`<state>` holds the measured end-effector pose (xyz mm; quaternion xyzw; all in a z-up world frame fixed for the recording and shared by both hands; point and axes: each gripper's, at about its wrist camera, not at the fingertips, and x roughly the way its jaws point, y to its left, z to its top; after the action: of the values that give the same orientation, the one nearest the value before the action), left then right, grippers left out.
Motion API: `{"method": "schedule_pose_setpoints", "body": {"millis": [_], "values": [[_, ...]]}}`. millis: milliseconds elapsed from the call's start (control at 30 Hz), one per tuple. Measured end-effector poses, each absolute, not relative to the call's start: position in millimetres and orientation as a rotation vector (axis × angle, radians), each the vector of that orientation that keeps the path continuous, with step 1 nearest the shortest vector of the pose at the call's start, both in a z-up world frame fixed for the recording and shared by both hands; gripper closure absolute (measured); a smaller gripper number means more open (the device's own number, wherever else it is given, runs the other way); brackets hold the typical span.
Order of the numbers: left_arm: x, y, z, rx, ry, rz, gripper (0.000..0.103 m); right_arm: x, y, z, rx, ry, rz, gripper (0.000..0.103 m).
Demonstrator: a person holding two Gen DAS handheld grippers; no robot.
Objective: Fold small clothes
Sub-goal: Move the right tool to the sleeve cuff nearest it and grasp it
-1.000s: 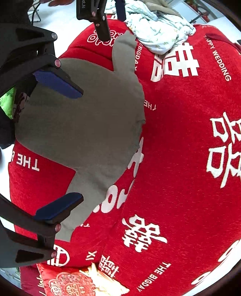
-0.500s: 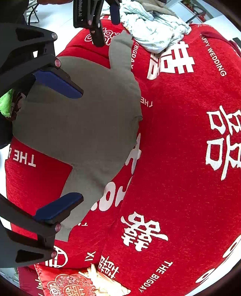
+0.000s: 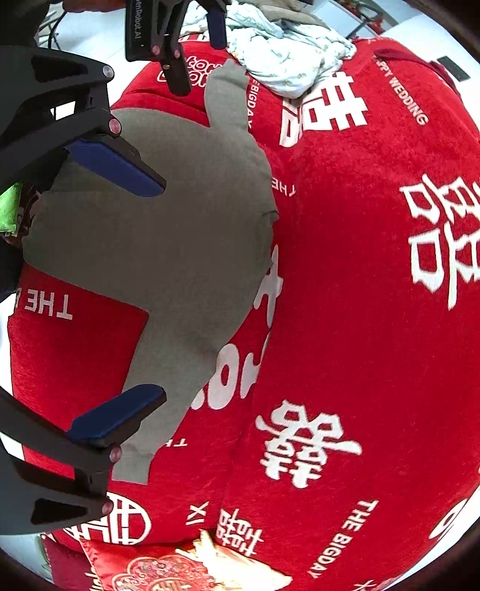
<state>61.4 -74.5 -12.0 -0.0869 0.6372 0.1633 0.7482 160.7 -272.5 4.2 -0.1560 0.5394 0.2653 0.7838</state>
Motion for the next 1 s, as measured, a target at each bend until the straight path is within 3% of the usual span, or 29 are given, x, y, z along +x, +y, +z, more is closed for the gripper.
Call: {"method": "schedule_pose_setpoints", "body": {"millis": [267,600,800,1000], "values": [[81.3,-112.3,-27.2,-0.131,1.444,0.332,0.000,180.9,-335.3,-36.7,-0.187,1.240,0.483,0.001],[108.6,-163.5,-52.3,-0.076,1.499,0.295,0.000,218.6,-482.0,-149.4,0.043,1.356,0.126,0.003],[110.7,-184.2,-65.2,-0.042,1.537,0.286,0.000,235.1,-543.3,-188.7,0.190,1.313,-0.013,0.004],[99.2,-188.9,-73.2,-0.049,1.569,0.299,0.000,252.3,-583.7,-222.6,0.318,1.259,-0.080,0.013]]}}
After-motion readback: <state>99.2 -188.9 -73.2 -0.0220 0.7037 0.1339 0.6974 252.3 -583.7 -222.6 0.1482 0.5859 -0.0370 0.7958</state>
